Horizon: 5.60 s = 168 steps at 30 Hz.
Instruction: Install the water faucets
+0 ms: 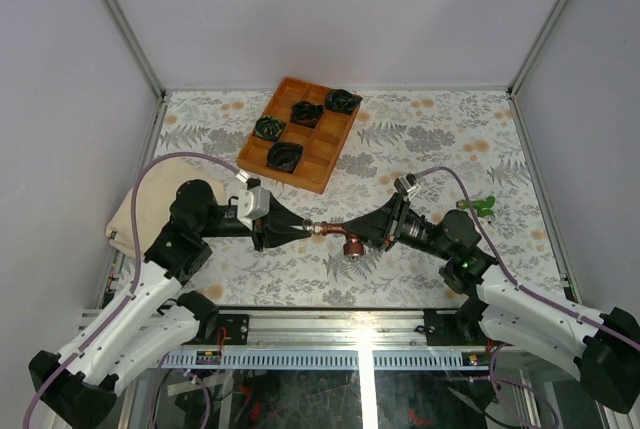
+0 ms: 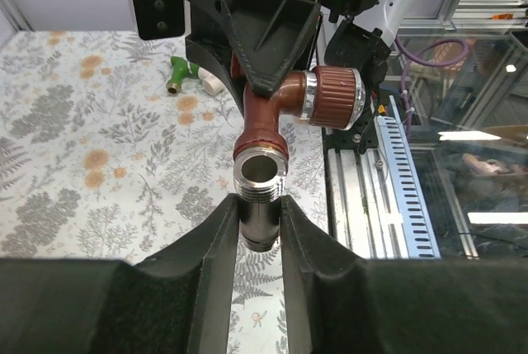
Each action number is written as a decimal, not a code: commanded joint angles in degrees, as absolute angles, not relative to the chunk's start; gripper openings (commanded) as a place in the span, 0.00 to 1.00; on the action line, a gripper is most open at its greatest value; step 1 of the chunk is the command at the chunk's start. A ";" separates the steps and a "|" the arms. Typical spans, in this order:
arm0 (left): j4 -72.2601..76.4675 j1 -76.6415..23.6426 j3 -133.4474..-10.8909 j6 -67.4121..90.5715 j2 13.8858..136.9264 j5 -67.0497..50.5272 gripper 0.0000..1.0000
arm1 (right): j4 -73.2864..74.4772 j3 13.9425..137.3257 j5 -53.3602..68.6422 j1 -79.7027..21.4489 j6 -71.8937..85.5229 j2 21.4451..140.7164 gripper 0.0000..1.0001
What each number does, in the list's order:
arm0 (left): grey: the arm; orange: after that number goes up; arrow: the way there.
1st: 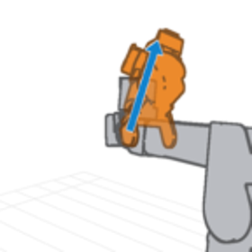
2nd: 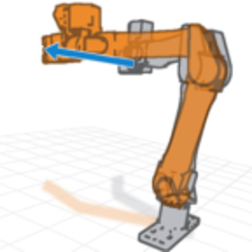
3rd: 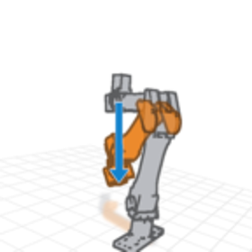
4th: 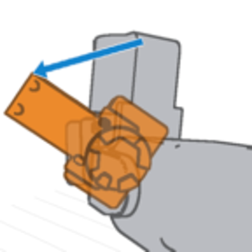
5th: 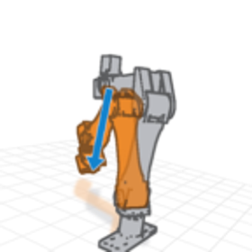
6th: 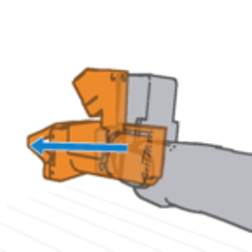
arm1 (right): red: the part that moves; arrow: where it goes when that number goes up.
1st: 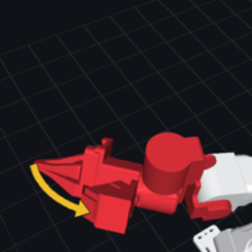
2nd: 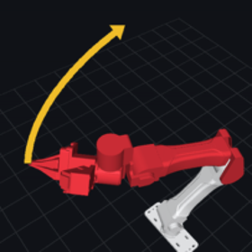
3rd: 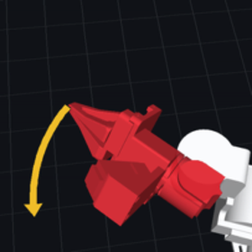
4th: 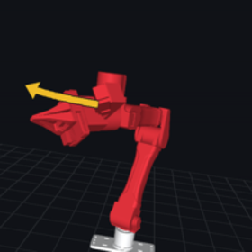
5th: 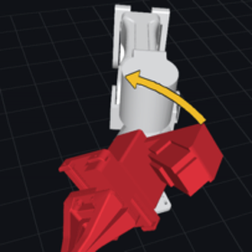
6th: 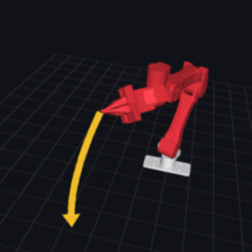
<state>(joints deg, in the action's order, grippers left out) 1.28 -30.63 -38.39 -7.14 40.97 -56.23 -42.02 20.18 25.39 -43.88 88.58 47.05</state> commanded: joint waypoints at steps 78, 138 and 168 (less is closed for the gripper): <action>-1.73 -28.57 -37.64 -10.08 41.80 -51.45 0.00 | -72.49 22.88 26.30 -44.87 89.59 66.31 0.06; 7.83 -28.46 -26.71 37.06 35.42 -11.71 1.00 | 20.90 37.68 -25.32 2.21 35.51 70.21 0.88; 7.73 -28.56 -24.74 40.47 41.18 -16.56 1.00 | 20.40 30.03 -14.60 -46.65 71.09 69.72 0.53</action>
<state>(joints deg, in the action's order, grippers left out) 6.39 -28.47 -25.28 38.83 40.42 -14.79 16.08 27.51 -9.58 -37.60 60.84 65.89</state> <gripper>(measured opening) 0.994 0.569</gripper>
